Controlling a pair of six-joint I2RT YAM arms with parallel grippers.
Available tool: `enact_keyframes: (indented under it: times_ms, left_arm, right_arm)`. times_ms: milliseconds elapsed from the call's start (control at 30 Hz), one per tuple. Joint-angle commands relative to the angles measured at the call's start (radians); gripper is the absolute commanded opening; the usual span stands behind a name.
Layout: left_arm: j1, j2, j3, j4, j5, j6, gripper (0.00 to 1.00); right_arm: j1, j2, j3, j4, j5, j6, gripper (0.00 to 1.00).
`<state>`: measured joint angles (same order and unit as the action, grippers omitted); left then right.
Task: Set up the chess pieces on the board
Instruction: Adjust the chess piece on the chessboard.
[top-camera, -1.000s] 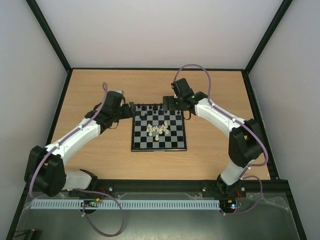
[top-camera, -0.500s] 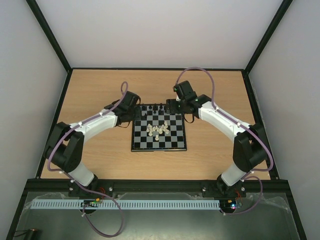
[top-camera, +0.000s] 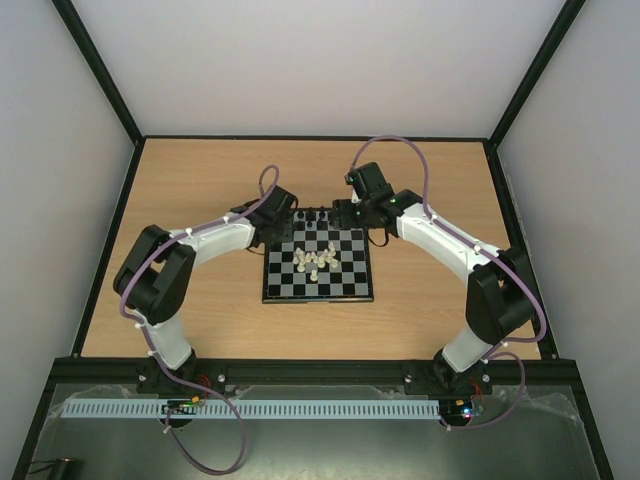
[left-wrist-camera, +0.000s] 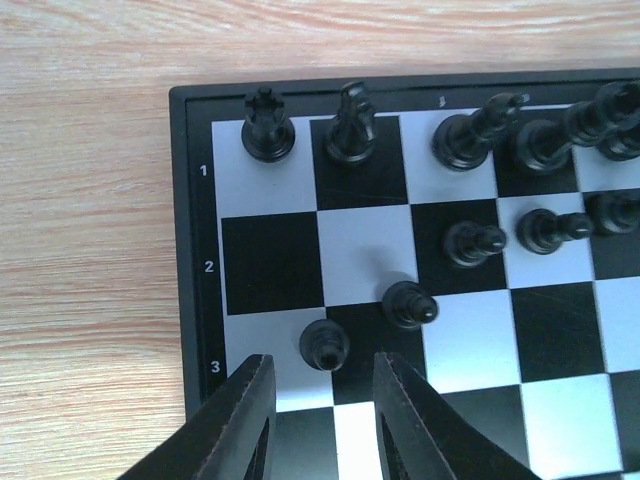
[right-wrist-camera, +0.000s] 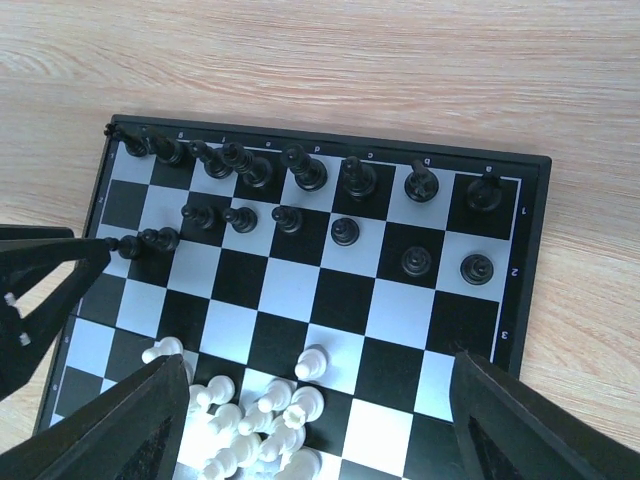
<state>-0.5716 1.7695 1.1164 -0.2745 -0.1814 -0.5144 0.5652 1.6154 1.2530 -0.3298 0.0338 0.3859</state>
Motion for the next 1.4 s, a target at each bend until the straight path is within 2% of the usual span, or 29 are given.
enact_keyframes:
  times_ms: [0, 233, 367, 933, 1033, 1367]
  left_arm:
    - [-0.006, 0.041, 0.037, -0.031, -0.057, 0.011, 0.28]
    - [-0.007, 0.066, 0.056, -0.028, -0.070, 0.019, 0.24]
    - [-0.007, 0.082, 0.067, -0.027, -0.067, 0.022, 0.17]
    - [-0.007, 0.105, 0.078, -0.032, -0.077, 0.027, 0.10]
    - [-0.006, 0.107, 0.083, -0.037, -0.092, 0.028, 0.05]
    - [-0.004, 0.090, 0.103, -0.075, -0.191, 0.039, 0.05]
  right_arm:
    - [0.006, -0.005, -0.009, -0.012, -0.015, 0.000, 0.71]
    - [0.006, 0.002, -0.011, -0.009, -0.015, -0.001, 0.70]
    - [0.006, 0.005, -0.012, -0.006, -0.018, -0.001, 0.70]
    - [0.006, 0.004, -0.019, 0.001, -0.024, -0.001, 0.68]
    - [0.006, 0.004, -0.019, 0.003, -0.025, -0.001, 0.68]
    - [0.006, 0.005, -0.020, 0.006, -0.035, -0.002, 0.67]
